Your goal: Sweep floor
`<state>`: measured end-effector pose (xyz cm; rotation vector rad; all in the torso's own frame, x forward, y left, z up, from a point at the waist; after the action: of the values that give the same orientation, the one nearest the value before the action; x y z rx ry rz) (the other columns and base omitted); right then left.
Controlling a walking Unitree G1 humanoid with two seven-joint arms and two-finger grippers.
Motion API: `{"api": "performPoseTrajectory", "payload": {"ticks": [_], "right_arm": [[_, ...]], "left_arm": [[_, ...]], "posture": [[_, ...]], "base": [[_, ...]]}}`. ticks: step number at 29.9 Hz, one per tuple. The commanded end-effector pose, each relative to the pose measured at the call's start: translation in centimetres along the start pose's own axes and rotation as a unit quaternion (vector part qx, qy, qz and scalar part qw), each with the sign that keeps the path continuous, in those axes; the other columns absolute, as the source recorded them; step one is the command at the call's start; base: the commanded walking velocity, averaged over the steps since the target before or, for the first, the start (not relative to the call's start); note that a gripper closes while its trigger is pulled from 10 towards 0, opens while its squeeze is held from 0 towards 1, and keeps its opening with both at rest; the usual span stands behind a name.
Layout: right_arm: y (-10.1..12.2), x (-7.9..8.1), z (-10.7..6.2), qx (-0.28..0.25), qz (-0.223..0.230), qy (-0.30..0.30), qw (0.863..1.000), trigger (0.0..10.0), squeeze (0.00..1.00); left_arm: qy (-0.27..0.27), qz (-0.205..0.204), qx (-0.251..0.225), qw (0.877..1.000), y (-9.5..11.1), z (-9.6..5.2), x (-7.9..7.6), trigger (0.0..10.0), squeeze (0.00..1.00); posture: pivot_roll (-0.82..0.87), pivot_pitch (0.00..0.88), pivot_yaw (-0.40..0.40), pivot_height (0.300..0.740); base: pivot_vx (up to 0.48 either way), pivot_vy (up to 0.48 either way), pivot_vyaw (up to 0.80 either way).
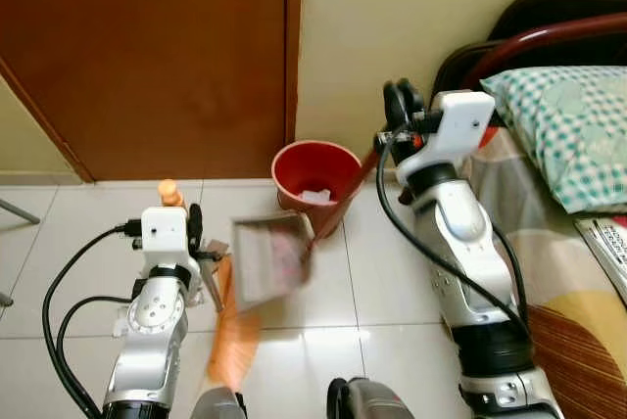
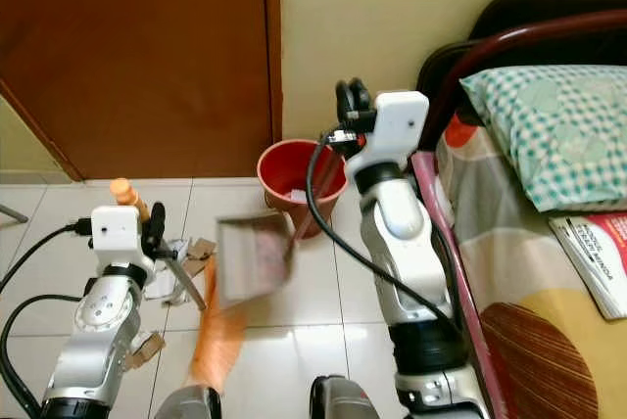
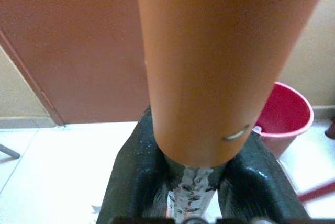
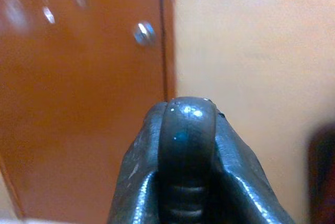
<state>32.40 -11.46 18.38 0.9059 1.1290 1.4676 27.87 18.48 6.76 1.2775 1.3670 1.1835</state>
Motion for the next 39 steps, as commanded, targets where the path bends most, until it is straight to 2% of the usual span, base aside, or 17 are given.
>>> {"api": "performPoseTrajectory", "payload": {"ticks": [1,3,6,9,10,14,26,28,33,34,39], "right_arm": [[-0.1,-1.4,-0.4,0.005,-0.013,-0.031,0.999,10.0,0.00],[-1.8,-3.2,-1.6,0.046,-0.014,-0.073,0.996,10.0,0.00],[-3.7,-4.4,-2.8,0.083,-0.022,-0.099,0.991,10.0,0.00],[-4.8,-4.9,-3.4,0.104,-0.024,-0.109,0.988,10.0,0.00],[-5.7,-5.1,-4.0,0.121,-0.028,-0.113,0.986,10.0,0.00],[-7.1,-5.6,-4.9,0.148,-0.040,-0.116,0.981,10.0,0.00],[-8.5,-5.9,-4.5,0.176,-0.072,-0.124,0.974,10.0,0.00],[-8.6,-5.9,-4.2,0.176,-0.076,-0.126,0.973,10.0,0.00],[-8.7,-5.8,-3.9,0.175,-0.081,-0.125,0.973,10.0,0.00],[-8.7,-5.7,-3.8,0.174,-0.085,-0.122,0.974,10.0,0.00],[-8.6,-5.6,-3.5,0.171,-0.089,-0.119,0.974,10.0,0.00]], "left_arm": [[0.003,0.023,0.060,0.998,-2.4,-0.8,0.6,10.0,0.00],[-0.003,0.026,0.061,0.998,-2.3,-0.9,0.5,10.0,0.00],[-0.014,0.043,0.042,0.998,-1.5,-0.9,0.2,10.0,0.00],[-0.015,0.048,0.027,0.998,-0.6,-0.9,-0.1,10.0,0.00],[-0.022,0.056,0.010,0.998,0.2,-0.9,-0.6,10.0,0.00],[-0.043,0.075,-0.037,0.996,2.4,-1.1,-1.8,10.0,0.00],[-0.061,0.058,-0.084,0.993,5.8,-0.6,-3.4,10.0,0.00],[-0.068,0.050,-0.104,0.991,7.4,-0.1,-3.8,10.0,0.00],[-0.073,0.040,-0.122,0.989,9.0,0.2,-4.4,10.0,0.00],[-0.080,0.032,-0.137,0.987,10.1,0.4,-4.8,10.0,0.00],[-0.086,0.018,-0.159,0.983,11.9,0.8,-5.4,10.0,0.00]], "posture": [[0.02,0.100,-0.038,0.740],[0.02,0.101,-0.039,0.740],[0.02,0.101,-0.039,0.740],[0.02,0.102,-0.040,0.740],[0.03,0.100,-0.040,0.740],[0.04,0.101,-0.040,0.740],[0.05,0.089,-0.039,0.740],[0.06,0.087,-0.035,0.740],[0.06,0.086,-0.034,0.740],[0.06,0.084,-0.035,0.740],[0.06,0.083,-0.036,0.740]], "base": [[0.000,0.000,0.00],[0.000,0.000,0.00],[0.000,0.000,0.00],[0.000,0.000,0.00],[0.000,0.000,0.00],[0.000,0.000,0.00],[0.000,0.000,0.00],[0.000,0.000,0.00],[0.000,0.000,0.00],[0.000,0.000,0.00],[0.000,0.000,0.00]]}}
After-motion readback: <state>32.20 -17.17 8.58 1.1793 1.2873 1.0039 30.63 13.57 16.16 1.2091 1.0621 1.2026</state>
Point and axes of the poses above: a point about 5 cm out from each wrist's last joint towards the gripper, its own z axis pointing out of the wrist towards the gripper, its own y axis along the axis of the wrist's last joint, x = y × z, the point moved 2 cm from there along z, pointing out of the wrist towards the gripper, and after that the axes turned 6 degrees about -z, right-handed, at the moved point
